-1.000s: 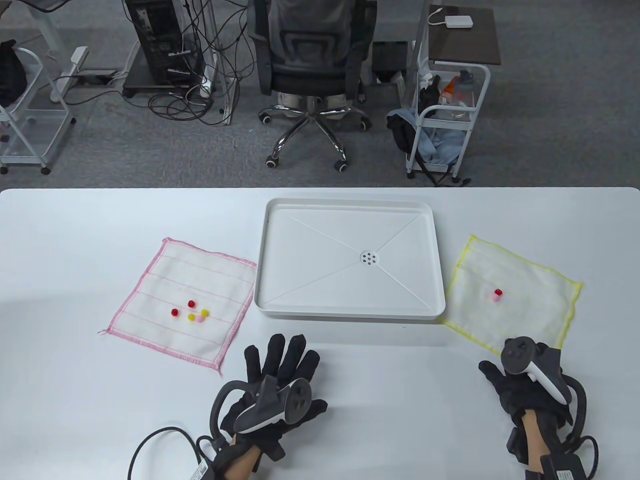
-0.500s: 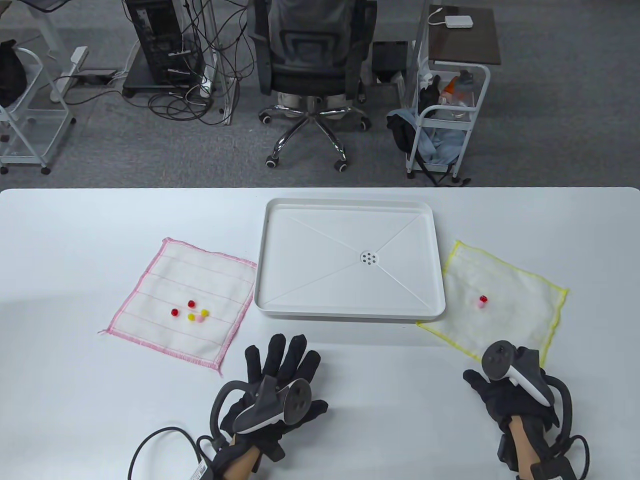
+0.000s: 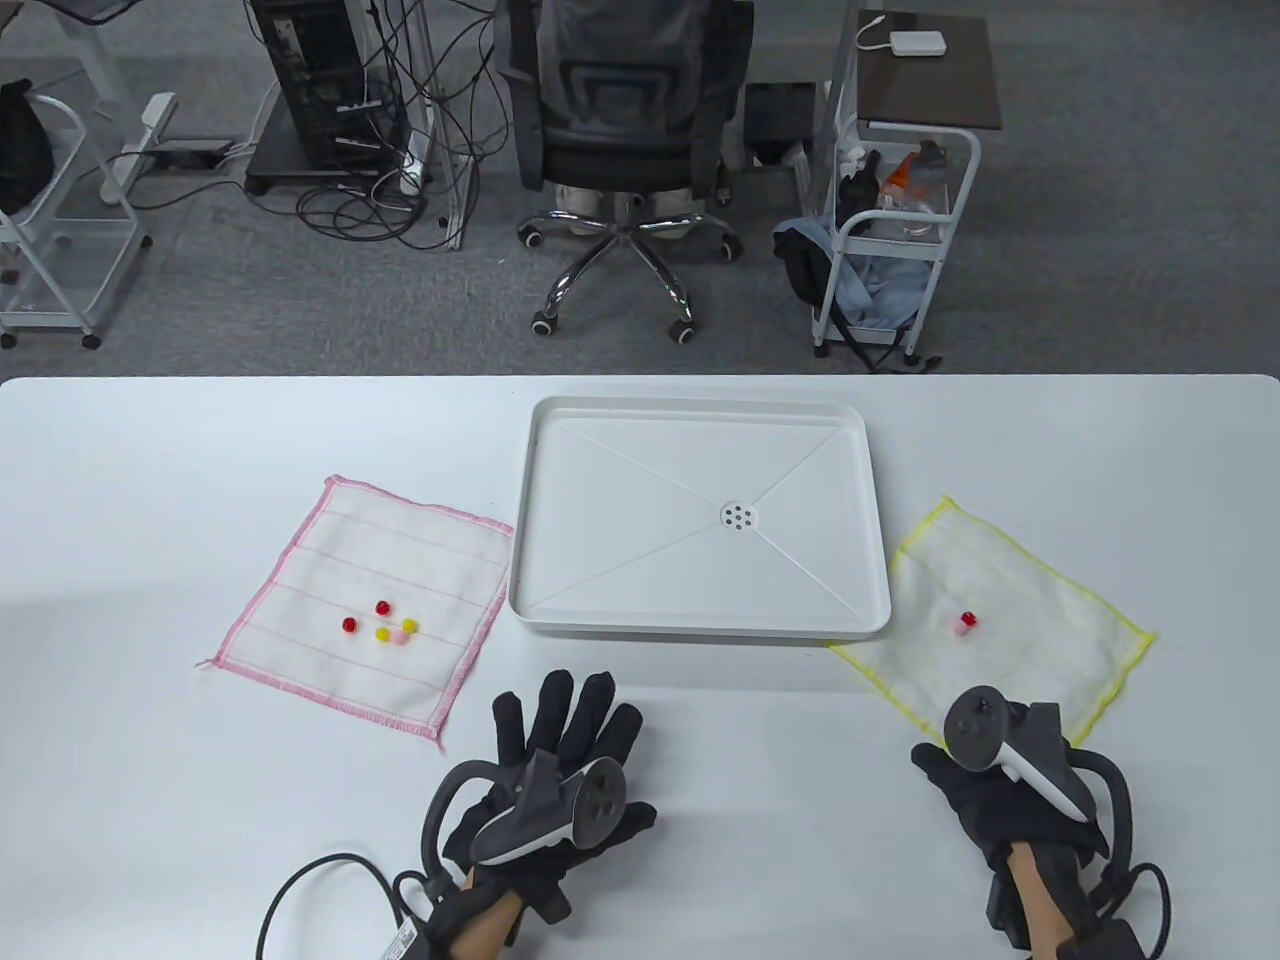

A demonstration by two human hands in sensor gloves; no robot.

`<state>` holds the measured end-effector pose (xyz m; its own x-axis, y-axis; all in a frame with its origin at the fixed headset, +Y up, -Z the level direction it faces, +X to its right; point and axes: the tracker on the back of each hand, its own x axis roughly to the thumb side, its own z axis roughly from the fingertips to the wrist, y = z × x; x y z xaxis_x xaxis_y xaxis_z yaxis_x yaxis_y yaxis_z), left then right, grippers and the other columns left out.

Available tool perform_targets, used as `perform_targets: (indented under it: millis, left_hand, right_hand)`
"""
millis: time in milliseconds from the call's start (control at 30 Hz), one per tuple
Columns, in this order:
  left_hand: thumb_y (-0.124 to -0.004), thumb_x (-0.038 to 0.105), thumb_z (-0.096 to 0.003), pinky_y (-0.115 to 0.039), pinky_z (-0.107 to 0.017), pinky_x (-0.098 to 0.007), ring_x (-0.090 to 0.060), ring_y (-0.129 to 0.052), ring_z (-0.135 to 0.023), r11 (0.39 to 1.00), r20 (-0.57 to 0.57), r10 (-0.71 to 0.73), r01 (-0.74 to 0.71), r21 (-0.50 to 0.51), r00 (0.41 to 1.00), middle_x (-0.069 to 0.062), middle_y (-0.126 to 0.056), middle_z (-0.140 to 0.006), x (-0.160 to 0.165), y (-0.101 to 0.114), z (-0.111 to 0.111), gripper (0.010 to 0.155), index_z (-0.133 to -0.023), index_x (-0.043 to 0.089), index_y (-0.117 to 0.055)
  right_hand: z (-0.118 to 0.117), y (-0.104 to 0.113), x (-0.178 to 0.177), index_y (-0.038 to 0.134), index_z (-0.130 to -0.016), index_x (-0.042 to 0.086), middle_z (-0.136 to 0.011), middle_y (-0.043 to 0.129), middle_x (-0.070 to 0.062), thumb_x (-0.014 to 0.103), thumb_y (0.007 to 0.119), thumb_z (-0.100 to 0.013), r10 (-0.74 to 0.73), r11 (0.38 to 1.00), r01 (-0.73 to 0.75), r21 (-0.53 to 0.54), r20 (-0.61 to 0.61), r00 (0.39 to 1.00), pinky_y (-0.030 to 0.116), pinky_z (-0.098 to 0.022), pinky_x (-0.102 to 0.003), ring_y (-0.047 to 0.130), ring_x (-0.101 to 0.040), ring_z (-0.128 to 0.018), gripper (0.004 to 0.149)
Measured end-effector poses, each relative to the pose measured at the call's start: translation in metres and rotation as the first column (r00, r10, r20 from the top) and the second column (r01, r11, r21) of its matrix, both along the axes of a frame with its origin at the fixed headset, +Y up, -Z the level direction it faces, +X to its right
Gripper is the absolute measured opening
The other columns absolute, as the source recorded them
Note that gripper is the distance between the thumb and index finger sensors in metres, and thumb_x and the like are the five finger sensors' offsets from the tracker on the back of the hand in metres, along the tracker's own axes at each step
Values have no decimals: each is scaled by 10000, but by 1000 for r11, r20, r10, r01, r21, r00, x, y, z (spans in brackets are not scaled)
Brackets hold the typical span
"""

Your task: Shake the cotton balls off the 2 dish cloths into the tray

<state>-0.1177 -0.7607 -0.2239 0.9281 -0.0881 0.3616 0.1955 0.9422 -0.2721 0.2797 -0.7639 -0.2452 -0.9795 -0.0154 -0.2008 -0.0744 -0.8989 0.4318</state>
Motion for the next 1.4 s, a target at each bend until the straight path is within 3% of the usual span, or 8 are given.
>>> perform_targets:
  millis: [767, 1133, 1400]
  left_hand:
    - [-373, 848, -468, -52, -731, -587, -284, 65, -1099, 1000, -1, -15, 15, -21, 1000, 92, 116, -1194, 0, -4, -2, 840, -1107, 462, 13]
    - [-371, 850, -467, -53, -730, -586, -284, 65, -1097, 1000, 2, -18, 18, -23, 1000, 90, 117, -1193, 0, -4, -2, 841, -1106, 461, 14]
    - [-371, 848, -469, -54, -731, -586, -283, 64, -1098, 1000, 3, -19, 19, -22, 1000, 93, 113, -1195, 0, -4, -2, 839, -1108, 460, 10]
  right_hand:
    - [10, 15, -37, 781, -913, 217, -1064, 669, 9, 586, 552, -485, -76, 997, 81, 11, -246, 966, 355, -762, -543, 405, -269, -1046, 610]
    - [14, 11, -61, 758, -933, 244, -1114, 528, 70, 593, 554, -481, -133, 991, 126, -43, -382, 915, 298, -762, -540, 283, -249, -1056, 605]
    - [12, 3, -79, 647, -994, 285, -1141, 400, 86, 602, 547, -484, -209, 978, 171, -123, -453, 867, 248, -759, -538, 187, -240, -1052, 608]
